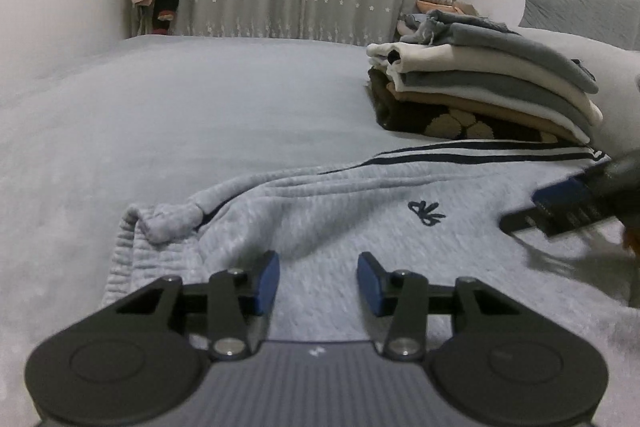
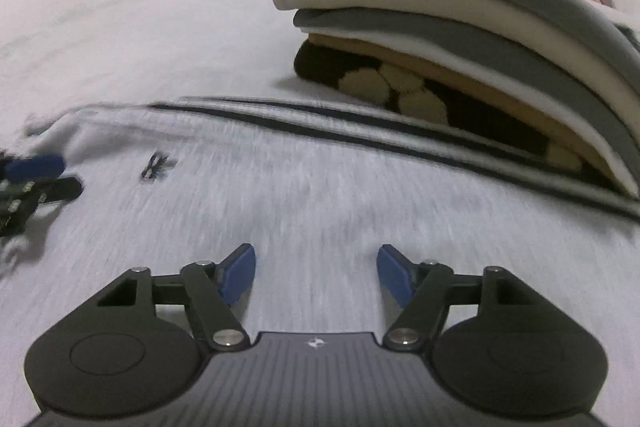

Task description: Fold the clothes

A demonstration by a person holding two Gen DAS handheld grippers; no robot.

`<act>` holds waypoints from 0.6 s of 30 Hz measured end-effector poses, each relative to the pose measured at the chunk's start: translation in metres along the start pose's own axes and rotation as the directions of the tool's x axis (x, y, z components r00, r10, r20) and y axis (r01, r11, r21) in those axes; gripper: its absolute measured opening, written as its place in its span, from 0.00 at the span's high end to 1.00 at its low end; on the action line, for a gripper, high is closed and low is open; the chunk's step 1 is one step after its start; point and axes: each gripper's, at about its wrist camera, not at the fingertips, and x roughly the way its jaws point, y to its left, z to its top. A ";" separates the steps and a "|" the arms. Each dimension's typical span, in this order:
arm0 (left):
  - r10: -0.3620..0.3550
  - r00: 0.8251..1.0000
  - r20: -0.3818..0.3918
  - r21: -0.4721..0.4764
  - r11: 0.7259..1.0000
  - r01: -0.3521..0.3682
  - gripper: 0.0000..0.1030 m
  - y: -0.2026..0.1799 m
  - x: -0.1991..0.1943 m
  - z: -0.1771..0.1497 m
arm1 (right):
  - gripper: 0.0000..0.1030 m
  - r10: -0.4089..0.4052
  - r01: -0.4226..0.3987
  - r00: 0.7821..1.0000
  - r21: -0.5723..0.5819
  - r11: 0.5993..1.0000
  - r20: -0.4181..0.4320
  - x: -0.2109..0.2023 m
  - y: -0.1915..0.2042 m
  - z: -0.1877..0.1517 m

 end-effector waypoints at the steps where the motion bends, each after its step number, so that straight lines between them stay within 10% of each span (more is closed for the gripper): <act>1: -0.003 1.000 0.002 -0.002 1.000 0.003 0.56 0.000 -0.002 0.000 | 0.28 -0.002 0.002 1.000 0.012 1.000 -0.003 0.004 -0.001 0.007; 18: -0.062 0.997 -0.044 0.107 0.992 0.067 0.46 -0.056 -0.107 -0.042 | 0.35 0.049 -0.041 0.977 -0.040 0.998 0.207 -0.147 0.074 -0.092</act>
